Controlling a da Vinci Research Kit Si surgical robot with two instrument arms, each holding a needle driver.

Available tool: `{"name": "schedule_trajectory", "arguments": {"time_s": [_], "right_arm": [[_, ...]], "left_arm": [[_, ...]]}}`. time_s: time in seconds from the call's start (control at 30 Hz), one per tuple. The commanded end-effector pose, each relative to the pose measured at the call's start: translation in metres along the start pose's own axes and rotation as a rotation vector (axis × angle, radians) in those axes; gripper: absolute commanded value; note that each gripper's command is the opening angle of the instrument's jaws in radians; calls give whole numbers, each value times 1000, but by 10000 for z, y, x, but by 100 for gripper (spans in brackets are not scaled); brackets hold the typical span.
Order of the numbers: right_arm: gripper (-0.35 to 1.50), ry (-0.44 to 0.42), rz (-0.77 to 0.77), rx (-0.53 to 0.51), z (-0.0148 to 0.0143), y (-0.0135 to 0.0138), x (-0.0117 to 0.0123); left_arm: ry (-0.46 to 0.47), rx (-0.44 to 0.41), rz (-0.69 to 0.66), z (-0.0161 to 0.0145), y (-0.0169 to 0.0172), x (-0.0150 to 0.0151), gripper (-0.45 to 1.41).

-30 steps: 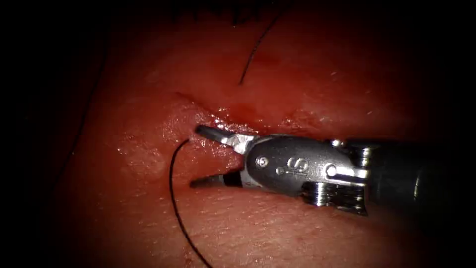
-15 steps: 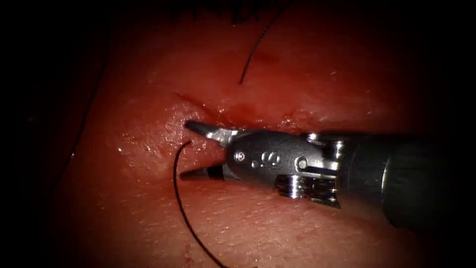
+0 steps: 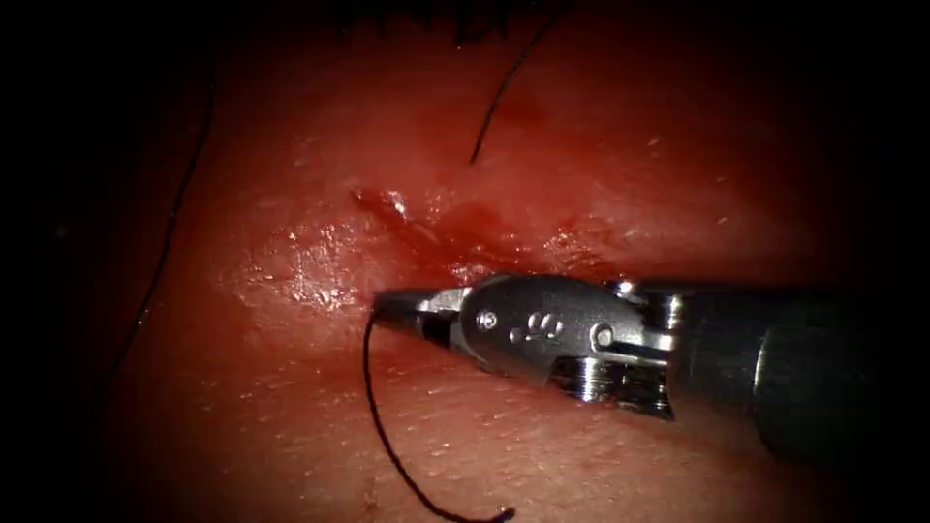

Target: Wound Closure

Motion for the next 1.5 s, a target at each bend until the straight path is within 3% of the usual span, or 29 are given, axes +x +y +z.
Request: {"name": "schedule_trajectory", "arguments": {"time_s": [0.03, 0.3, 0.63, 0.8, 1.07, 1.17, 1.2, 1.23, 1.3, 1.33, 1.37, 1.5], "right_arm": [[-35, 2, 7, -14, 0, 1, 5], [-35, 22, 25, -15, -17, -12, 33], [-35, 55, 12, 84, -75, -81, 110], [-35, 66, 2, 113, -89, -100, 131], [-35, 53, -39, 219, -123, -158, 187], [-35, 52, -40, 223, -128, -159, 196], [19, 56, -44, 222, -132, -148, 202], [19, 56, -44, 222, -132, -148, 202], [86, 90, -49, 197, -135, -134, 203], [110, 112, -41, 175, -137, -123, 202], [121, 139, -33, 145, -139, -105, 198], [126, 166, -26, 106, -140, -79, 185]], "left_arm": [[1, -1, 0, 7, 0, -4, -45], [0, -2, -6, 7, 0, -4, -45], [0, -3, -6, 6, 0, -3, -45], [0, -3, -6, 6, 0, -3, -45], [0, -3, -6, 6, 0, -3, -45], [0, -2, -6, 6, 0, -3, -45], [0, -2, -6, 6, 1, -3, -45], [0, -2, -6, 6, 1, -3, -45], [0, -2, -6, 6, 1, -3, -45], [0, -2, -6, 6, 1, -3, -45], [0, -2, -6, 6, 1, -3, -45], [0, -2, -6, 6, 1, -3, -45]]}}
